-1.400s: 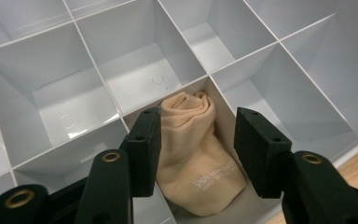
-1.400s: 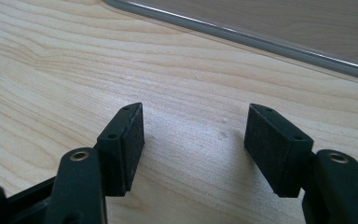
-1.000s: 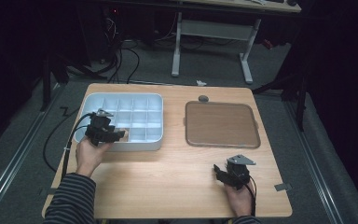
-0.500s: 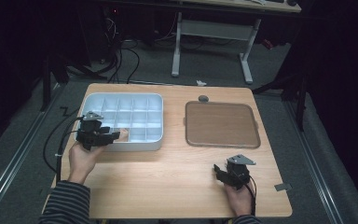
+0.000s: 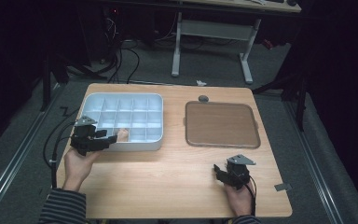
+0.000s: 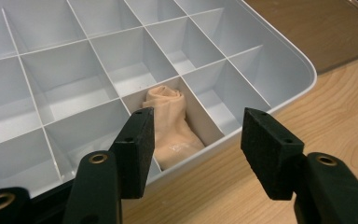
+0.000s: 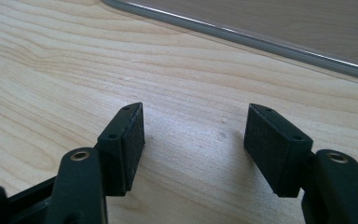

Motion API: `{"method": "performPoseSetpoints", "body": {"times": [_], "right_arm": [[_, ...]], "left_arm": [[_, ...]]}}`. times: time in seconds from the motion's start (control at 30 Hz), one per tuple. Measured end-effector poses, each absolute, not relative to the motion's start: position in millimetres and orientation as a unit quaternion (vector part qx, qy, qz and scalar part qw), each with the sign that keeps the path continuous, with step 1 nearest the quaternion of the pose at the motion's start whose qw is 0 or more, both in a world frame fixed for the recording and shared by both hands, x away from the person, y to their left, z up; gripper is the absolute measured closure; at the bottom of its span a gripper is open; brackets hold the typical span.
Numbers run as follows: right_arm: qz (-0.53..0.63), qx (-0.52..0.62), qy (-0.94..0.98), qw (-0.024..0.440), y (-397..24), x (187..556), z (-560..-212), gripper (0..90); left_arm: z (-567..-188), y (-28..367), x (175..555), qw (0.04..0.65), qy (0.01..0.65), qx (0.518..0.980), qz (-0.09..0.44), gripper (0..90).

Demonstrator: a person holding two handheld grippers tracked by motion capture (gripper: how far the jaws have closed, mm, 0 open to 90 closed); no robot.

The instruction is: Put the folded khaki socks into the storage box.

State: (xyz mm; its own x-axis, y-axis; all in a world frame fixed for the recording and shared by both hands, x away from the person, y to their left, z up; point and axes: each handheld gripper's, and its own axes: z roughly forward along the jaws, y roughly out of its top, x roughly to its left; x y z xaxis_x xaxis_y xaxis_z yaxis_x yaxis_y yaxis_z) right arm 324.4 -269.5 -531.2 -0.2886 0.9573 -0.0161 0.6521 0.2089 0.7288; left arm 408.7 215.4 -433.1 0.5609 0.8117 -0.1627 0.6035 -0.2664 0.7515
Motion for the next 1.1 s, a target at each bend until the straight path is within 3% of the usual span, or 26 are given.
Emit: {"method": "performPoseSetpoints", "body": {"times": [1.1], "right_arm": [[0.315, 0.544, 0.739, 0.243, -269.5, 324.8, -531.3, 38.6]], "left_arm": [[-457.8, 216.0, 363.9, 0.458, 0.455, 0.754, 0.123, 44.6]]}}
